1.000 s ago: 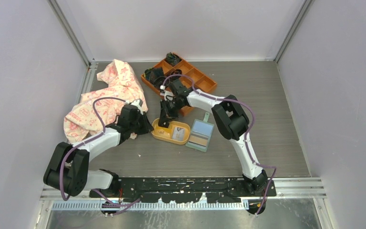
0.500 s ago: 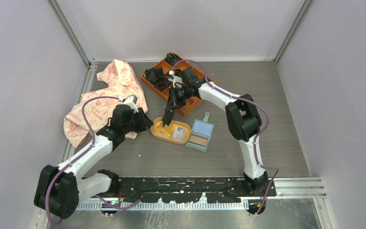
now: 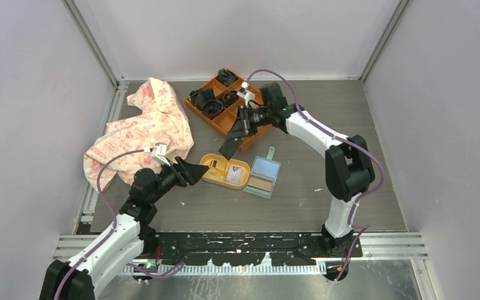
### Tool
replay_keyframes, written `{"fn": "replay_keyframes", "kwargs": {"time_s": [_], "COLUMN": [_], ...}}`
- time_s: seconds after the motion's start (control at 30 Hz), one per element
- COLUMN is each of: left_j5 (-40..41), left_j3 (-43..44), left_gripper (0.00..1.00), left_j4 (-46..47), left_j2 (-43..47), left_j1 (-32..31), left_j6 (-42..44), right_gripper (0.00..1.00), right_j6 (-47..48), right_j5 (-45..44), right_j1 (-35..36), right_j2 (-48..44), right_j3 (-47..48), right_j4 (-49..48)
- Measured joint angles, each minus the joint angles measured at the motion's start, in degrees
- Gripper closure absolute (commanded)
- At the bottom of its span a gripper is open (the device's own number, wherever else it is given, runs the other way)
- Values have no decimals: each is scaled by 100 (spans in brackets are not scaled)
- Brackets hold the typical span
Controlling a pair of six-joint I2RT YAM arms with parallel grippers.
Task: Put the credit cards into the card holder
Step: Pick up the credit card from the storage box, then move the card holder to the center of the board.
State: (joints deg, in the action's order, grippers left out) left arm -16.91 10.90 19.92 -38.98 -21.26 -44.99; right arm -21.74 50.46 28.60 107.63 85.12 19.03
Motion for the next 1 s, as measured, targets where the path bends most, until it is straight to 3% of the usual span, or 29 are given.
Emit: {"fn": "replay_keyframes", "kwargs": {"time_s": [0.27, 0.47, 0.7, 0.9, 0.97, 1.0], "left_j5": [-413, -136, 146, 208, 232, 238], "left_j3": [-291, -151, 149, 376, 459, 496], "left_gripper": [25, 27, 32, 49, 64, 78], "left_j4": [2028, 2859, 3790, 4402, 4505, 4548], "left_j2": [-457, -1110, -2092, -2623, -2717, -2752], "left_j1": [-385, -1353, -1491, -1502, -1504, -1504], "left_j6": [-820, -708, -833, -1106, -1211, -1266], "right_gripper": [99, 99, 99, 99, 99, 99], "right_j6": [-1353, -2282, -2743, -2841, -2844, -2844], "right_j5": [686, 909, 1003, 1038, 1058, 1064], "right_j1": [-146, -151, -170, -162, -133, -131], "right_j2": [-1250, -1386, -1427, -1429, -1429, -1429], "right_j3": [-1539, -1775, -1923, -1950, -1950, -1950], "right_j4": [-2059, -3340, -3919, -4089, -4133, -4144]}}
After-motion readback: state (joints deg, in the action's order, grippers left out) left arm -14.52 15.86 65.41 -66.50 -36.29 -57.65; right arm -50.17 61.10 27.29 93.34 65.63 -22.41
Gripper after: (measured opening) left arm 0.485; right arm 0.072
